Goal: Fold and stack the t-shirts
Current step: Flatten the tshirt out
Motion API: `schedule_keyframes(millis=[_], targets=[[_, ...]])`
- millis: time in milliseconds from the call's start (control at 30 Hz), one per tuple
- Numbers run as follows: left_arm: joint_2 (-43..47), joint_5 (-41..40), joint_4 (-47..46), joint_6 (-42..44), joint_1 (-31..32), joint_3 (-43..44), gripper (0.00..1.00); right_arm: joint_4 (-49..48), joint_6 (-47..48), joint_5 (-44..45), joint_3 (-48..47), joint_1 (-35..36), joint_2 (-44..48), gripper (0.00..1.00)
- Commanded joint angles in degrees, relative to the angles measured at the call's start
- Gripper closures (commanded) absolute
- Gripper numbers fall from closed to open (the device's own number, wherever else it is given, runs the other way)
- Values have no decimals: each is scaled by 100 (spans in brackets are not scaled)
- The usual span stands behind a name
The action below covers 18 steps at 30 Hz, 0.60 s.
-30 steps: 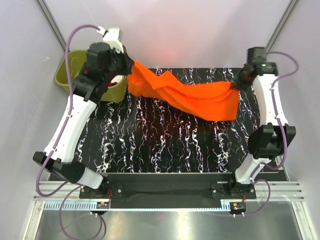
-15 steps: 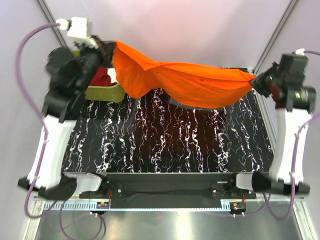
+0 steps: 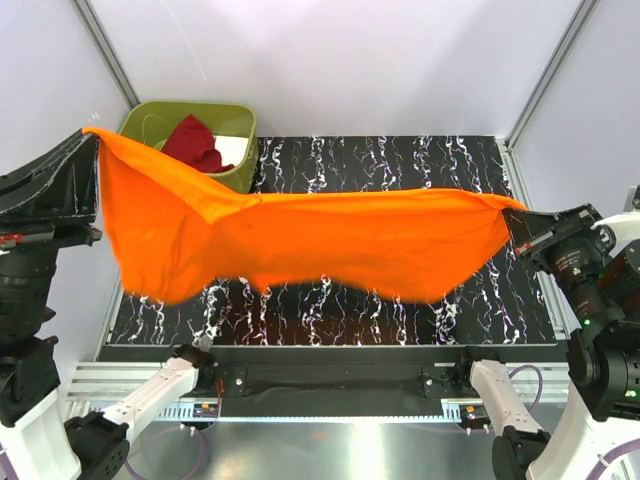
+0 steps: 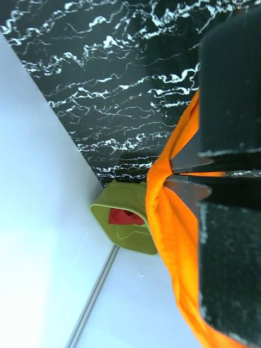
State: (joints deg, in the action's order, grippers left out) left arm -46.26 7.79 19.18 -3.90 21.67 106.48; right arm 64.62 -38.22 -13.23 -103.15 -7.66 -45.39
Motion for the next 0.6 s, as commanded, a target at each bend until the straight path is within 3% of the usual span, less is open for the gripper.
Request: schedule_keyframes(millis=[0,200,333,467,567], targets=[[-506,100,42,65,-14,-101,100,-142,-317,75,513,1,-155,100],[-1393,214,-414,-84,-14,-1189,100,-853,-740,576,2095,1,-348,100],[-2570,406,-1089,-172,-14,-2234,100,-1503,-714,1138,3027,1,-952,100],[-4309,636,-1285,-260,-14,-1948,100,-2408,-390,1621,3267,-7,-2042,100],[-5680,741,-1312,-418,-14,-1132,100,-2891,85,1867,3004,-69,-3114,100]])
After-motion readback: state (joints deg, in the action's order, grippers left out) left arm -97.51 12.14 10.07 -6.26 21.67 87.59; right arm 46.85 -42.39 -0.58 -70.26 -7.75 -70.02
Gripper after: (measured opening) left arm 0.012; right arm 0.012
